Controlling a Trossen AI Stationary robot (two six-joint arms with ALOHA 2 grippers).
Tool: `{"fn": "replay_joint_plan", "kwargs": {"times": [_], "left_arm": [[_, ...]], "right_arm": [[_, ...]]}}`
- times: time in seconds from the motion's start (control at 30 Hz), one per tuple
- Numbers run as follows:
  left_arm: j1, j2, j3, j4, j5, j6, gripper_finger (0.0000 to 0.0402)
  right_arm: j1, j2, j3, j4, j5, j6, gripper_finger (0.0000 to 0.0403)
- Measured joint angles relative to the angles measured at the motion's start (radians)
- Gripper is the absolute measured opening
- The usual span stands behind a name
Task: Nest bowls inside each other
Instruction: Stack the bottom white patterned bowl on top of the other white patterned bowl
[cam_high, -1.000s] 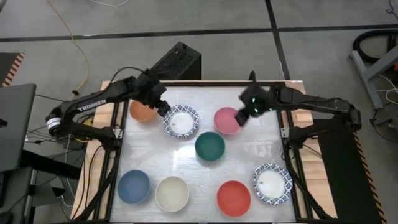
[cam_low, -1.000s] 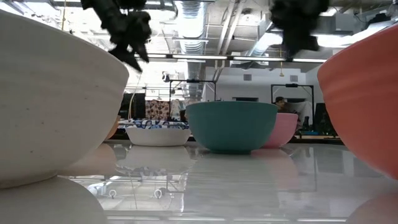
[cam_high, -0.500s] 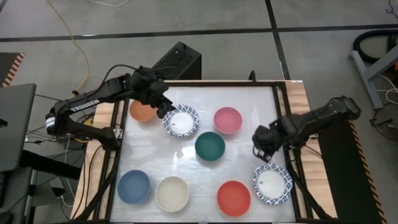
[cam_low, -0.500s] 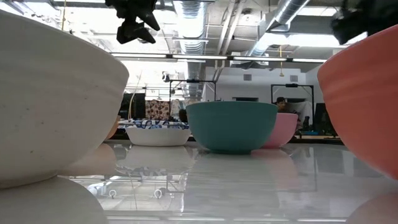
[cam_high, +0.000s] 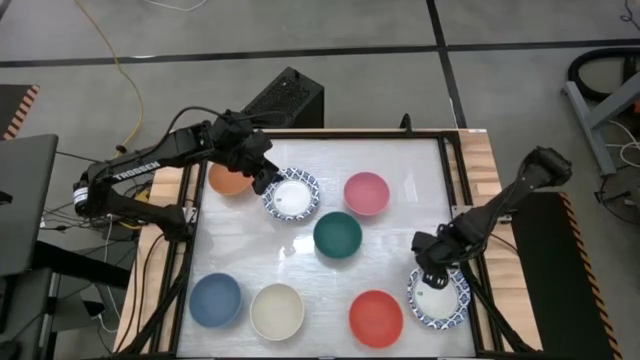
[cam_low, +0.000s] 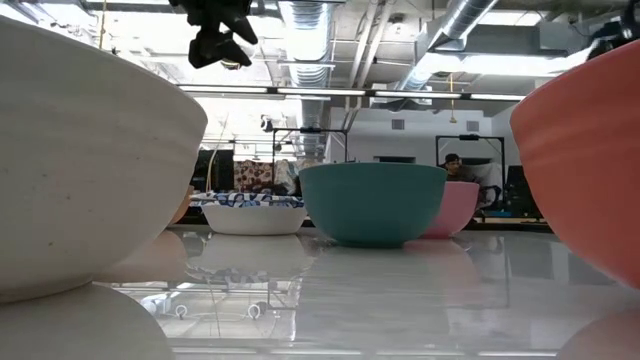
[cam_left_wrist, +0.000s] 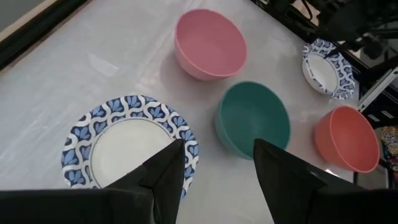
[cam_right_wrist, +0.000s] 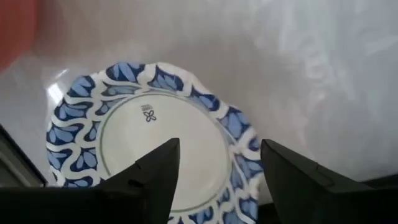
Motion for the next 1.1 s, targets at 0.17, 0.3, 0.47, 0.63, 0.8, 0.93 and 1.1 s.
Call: {"fn": "replay_joint_plan", "kwargs": {"times": [0.17,0.3,0.47,0.63,0.8,0.93,1.1], "left_arm": [[0.000,0.000,0.000,0.000,0.005,-0.003,0.0179],[0.000,0.000,0.000,0.000,0.005,-0.011,0.0179],[0.000,0.000,0.000,-0.008,0.004,-0.012,0.0179],[0.000,0.000,0.000,-0.030,0.004,-0.012,0.0179],[0.000,0.000,0.000,-0.031,0.003,-0.012,0.0179],[0.000,0.000,0.000,-0.031,0.002,-0.019,0.0179],[0.000,0.000,0.000,-0.031,-0.001,-0.028,0.0179]], "right_arm": [[-0.001,0.008,-0.066,-0.008,-0.006,0.007,0.0250],[-0.001,0.009,-0.106,0.021,-0.016,0.007,0.0250],[-0.001,0.009,-0.151,0.090,-0.027,0.017,0.0250],[-0.009,0.009,-0.185,0.121,-0.044,0.039,0.0226],[-0.009,0.009,-0.197,0.126,-0.062,0.060,0.0147],[-0.009,0.009,-0.197,0.134,-0.076,0.098,0.0054],[-0.009,0.007,-0.196,0.129,-0.083,0.189,0.0016]]}}
